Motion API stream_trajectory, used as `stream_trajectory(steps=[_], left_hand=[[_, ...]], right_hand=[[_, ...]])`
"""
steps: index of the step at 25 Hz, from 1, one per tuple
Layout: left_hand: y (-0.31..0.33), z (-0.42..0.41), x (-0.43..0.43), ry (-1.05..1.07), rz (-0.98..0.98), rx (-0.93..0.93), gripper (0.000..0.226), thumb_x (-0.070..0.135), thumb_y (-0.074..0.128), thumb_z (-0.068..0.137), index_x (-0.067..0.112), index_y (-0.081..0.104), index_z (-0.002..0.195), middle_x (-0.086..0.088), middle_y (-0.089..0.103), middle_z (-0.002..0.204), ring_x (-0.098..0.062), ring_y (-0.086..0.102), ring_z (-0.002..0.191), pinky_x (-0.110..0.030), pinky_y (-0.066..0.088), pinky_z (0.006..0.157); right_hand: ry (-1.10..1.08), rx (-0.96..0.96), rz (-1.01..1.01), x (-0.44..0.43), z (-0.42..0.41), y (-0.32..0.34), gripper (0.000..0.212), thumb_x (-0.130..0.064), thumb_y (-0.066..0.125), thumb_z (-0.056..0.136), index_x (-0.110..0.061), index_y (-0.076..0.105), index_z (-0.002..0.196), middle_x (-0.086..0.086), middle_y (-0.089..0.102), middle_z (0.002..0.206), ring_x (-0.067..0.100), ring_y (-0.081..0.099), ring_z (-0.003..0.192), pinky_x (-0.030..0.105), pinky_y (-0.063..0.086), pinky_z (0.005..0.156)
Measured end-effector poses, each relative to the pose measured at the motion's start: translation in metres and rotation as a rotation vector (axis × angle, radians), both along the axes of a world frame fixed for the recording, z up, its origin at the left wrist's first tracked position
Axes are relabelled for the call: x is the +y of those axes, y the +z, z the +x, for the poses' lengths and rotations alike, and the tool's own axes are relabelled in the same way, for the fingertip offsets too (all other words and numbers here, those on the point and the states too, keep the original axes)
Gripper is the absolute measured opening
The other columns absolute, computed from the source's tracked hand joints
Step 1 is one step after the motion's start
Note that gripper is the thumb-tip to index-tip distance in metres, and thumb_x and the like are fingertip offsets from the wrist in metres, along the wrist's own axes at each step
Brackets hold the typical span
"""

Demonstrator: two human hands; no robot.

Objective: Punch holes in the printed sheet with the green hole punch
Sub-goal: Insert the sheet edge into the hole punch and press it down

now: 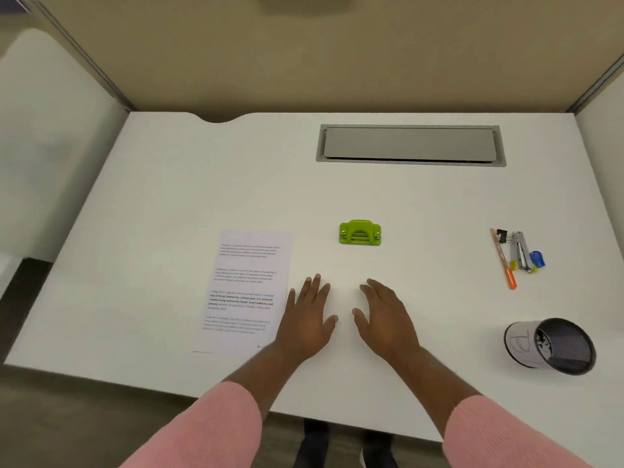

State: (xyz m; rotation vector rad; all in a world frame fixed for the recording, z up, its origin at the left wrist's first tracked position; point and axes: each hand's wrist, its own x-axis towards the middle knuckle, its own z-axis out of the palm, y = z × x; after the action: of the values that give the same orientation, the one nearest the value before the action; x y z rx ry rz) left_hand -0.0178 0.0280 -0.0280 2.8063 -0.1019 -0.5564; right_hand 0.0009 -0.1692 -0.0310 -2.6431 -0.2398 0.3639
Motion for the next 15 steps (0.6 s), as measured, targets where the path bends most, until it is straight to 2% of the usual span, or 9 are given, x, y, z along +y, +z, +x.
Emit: stream_trajectory(steps=[4, 9, 15], left_hand=[[-0.004, -0.02, 0.039, 0.069, 0.021, -0.024, 0.07, 0.052, 0.037, 0.098, 0.023, 0.015, 0.158, 0.0, 0.001, 0.168, -0.018, -0.001, 0.155, -0.047, 0.005, 0.125], [-0.007, -0.031, 0.069, 0.164, 0.033, -0.057, 0.068, 0.05, 0.038, 0.099, 0.022, 0.017, 0.158, -0.001, 0.003, 0.168, -0.02, 0.002, 0.155, -0.047, 0.005, 0.124], [-0.005, -0.03, 0.11, 0.488, 0.006, -0.075, 0.066, 0.043, 0.046, 0.099, 0.016, 0.024, 0.156, -0.007, 0.011, 0.167, -0.026, 0.01, 0.154, -0.049, 0.013, 0.123]], right_hand=[[0.082, 0.011, 0.019, 0.048, -0.011, -0.004, 0.059, -0.042, 0.054, 0.095, -0.015, 0.045, 0.146, 0.006, 0.039, 0.157, 0.021, 0.035, 0.145, 0.037, 0.028, 0.12], [0.203, 0.054, -0.03, 0.089, -0.025, -0.011, 0.065, -0.048, 0.044, 0.097, -0.021, 0.03, 0.155, 0.004, 0.021, 0.165, 0.021, 0.02, 0.152, 0.042, 0.017, 0.124], [0.293, 0.059, -0.063, 0.123, -0.035, -0.015, 0.064, -0.047, 0.04, 0.099, -0.023, 0.027, 0.156, 0.003, 0.014, 0.166, 0.023, 0.014, 0.153, 0.044, 0.007, 0.123]])
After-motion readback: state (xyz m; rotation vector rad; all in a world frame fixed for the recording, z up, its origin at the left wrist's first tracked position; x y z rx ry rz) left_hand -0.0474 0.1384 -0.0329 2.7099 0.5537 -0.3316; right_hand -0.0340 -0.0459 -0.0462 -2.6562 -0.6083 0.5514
